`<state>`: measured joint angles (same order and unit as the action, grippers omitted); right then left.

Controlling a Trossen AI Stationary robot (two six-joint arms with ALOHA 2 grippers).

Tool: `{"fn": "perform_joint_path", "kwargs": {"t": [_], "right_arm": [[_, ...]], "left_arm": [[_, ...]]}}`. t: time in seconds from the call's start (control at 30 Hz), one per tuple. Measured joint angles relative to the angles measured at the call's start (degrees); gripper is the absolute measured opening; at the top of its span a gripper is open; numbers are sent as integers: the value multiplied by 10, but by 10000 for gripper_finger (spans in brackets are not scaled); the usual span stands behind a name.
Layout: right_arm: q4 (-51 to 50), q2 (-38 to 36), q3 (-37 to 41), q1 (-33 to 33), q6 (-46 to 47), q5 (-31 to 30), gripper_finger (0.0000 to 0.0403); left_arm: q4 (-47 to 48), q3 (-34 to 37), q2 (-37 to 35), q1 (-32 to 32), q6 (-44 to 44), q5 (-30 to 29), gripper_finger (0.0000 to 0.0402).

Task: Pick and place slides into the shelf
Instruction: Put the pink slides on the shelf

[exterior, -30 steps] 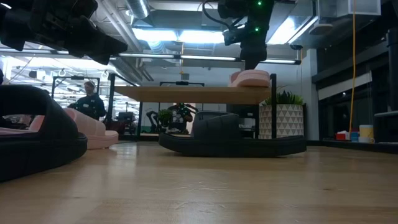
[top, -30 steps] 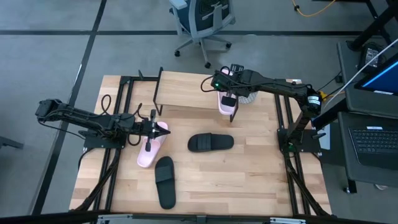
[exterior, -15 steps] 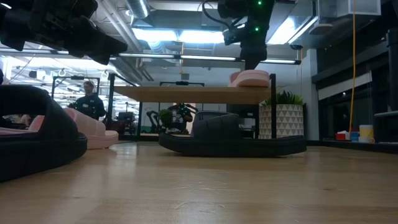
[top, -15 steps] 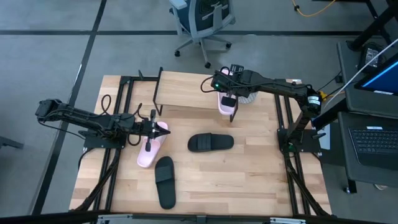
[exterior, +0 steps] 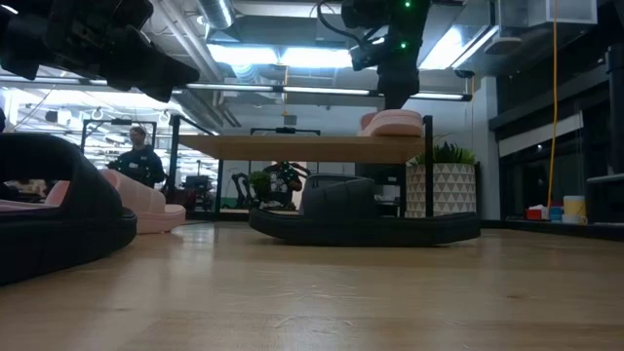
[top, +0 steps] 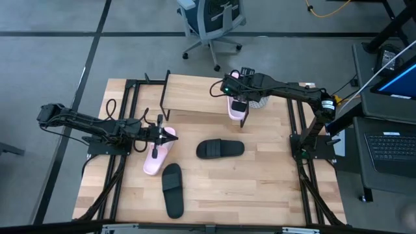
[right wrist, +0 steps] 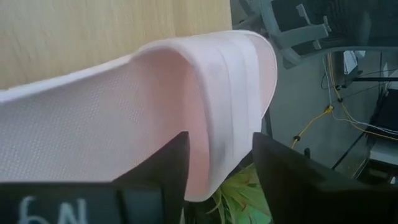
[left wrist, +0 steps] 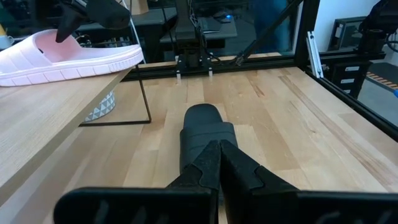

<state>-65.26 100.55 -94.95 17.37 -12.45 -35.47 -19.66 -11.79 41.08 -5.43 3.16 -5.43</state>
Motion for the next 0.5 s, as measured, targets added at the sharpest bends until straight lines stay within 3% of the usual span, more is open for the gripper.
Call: {"fn": "perform_joint_path", "kwargs": {"t": [0.33,0.5], "right_arm": [[-15,0,-73,-30,3,1,188],[-40,0,-102,-51,57,0,174]], "left_arm": [[0,0,0,0,0,0,0],[0,0,0,0,0,0,0]]}}
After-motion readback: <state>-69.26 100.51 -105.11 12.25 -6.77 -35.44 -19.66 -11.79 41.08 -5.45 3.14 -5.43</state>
